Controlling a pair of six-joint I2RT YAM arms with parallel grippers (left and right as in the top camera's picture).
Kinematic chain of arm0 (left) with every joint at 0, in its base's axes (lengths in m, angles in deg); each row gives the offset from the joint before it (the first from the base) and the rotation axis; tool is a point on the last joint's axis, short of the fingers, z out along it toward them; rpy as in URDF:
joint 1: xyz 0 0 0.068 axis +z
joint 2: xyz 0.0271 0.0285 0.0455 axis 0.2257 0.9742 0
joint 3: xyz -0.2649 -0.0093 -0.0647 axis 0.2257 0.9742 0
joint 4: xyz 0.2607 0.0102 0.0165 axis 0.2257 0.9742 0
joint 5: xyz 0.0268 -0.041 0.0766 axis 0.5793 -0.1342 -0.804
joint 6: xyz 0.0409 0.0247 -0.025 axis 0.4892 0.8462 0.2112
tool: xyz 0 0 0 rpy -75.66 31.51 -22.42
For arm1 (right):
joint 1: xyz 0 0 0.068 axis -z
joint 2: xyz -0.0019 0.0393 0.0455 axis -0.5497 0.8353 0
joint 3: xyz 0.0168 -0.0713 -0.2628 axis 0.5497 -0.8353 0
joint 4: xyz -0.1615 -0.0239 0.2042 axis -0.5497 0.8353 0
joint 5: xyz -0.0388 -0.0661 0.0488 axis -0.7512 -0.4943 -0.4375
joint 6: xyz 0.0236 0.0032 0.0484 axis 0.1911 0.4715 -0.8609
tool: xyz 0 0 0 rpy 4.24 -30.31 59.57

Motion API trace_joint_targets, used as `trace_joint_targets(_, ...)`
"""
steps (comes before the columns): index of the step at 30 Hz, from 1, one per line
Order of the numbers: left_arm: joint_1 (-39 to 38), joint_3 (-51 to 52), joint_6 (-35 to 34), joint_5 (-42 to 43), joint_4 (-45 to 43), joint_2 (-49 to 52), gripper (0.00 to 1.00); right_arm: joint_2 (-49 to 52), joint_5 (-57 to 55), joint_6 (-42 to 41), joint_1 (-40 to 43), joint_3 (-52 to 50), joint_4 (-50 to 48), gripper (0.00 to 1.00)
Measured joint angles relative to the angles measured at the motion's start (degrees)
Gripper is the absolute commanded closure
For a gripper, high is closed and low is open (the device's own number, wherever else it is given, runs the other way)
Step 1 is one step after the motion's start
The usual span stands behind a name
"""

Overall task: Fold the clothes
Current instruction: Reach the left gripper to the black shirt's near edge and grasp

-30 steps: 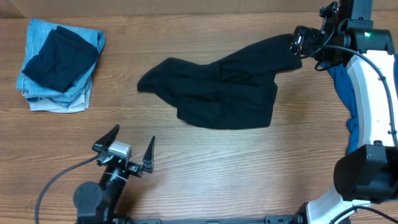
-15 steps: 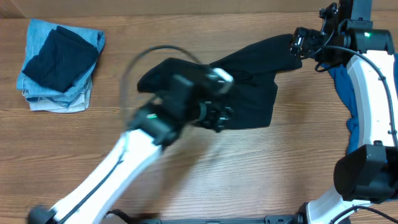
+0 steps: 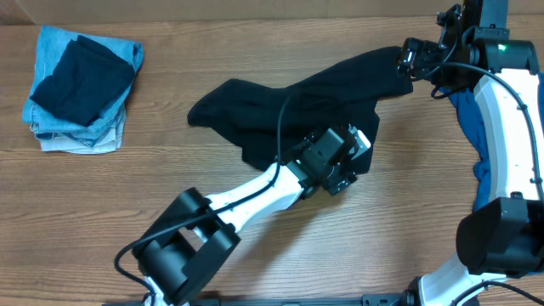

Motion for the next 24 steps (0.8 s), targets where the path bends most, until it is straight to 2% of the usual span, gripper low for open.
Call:
trace_joint_targets(4, -0.72, 0.0, 3.39, -4.76, -1.46, 4.02, 0.01, 0.0, -0.39, -0.02, 0.0, 0.0, 0.26, 0.0)
trace_joint_targets(5, -0.72, 0.0, 3.54, -5.25, -1.9, 4.98, 0.09, 0.0, -0.39, -0.02, -0.02, 0.0, 0.31, 0.0)
trace_joint_targets(7, -0.72, 0.0, 4.31, -5.62, -2.51, 5.77, 0.34, 0.0, -0.42, 0.0, -0.02, 0.0, 0.35, 0.0)
trace_joint_targets(8, -0.72, 0.0, 4.83, -5.88, -2.47, 5.81, 0.49, 0.0, -0.44, 0.0, 0.0, 0.0, 0.37, 0.0)
trace_joint_targets(9, -0.72, 0.0, 5.18, -5.99, -2.49, 5.81, 0.68, 0.0, -0.42, 0.0, 0.0, 0.0, 0.37, 0.0)
trace_joint_targets(10, -0.72, 0.0, 5.27, -6.25, -2.54, 5.81, 0.81, 0.0, -0.39, -0.02, 0.0, 0.0, 0.35, 0.0)
trace_joint_targets(11, -0.72, 0.0, 5.53, -6.6, -2.49, 5.81, 0.88, 0.0, -0.44, -0.02, 0.0, 0.0, 0.37, 0.0)
trace_joint_targets(13, -0.9, -0.42, 6.1, -8.68, -0.87, 5.81, 0.91, 0.0, -0.57, 0.0, 0.0, 0.0, 0.37, 0.0)
trace_joint_targets(15, -1.77, -1.66, 6.19, -12.37, 2.32, 5.46, 0.83, 0.0, -0.61, -0.02, 0.0, 0.0, 0.42, 0.0)
trace_joint_targets(17, -3.21, -2.89, 6.25, -15.32, 6.93, 2.19, 0.82, 0.0, -0.63, 0.0, 0.0, 0.0, 0.42, 0.0)
trace_joint_targets(22, -5.88, -5.31, 4.17, -17.42, 15.72, -15.67, 0.84, 0.0, -0.76, 0.0, 0.0, 0.0, 1.95, 0.0)
trace_joint_targets(24, -5.81, -5.77, 2.62, -17.86, 20.7, -21.31, 0.81, 0.0, -0.76, -0.02, 0.0, 0.0, 2.49, 0.0)
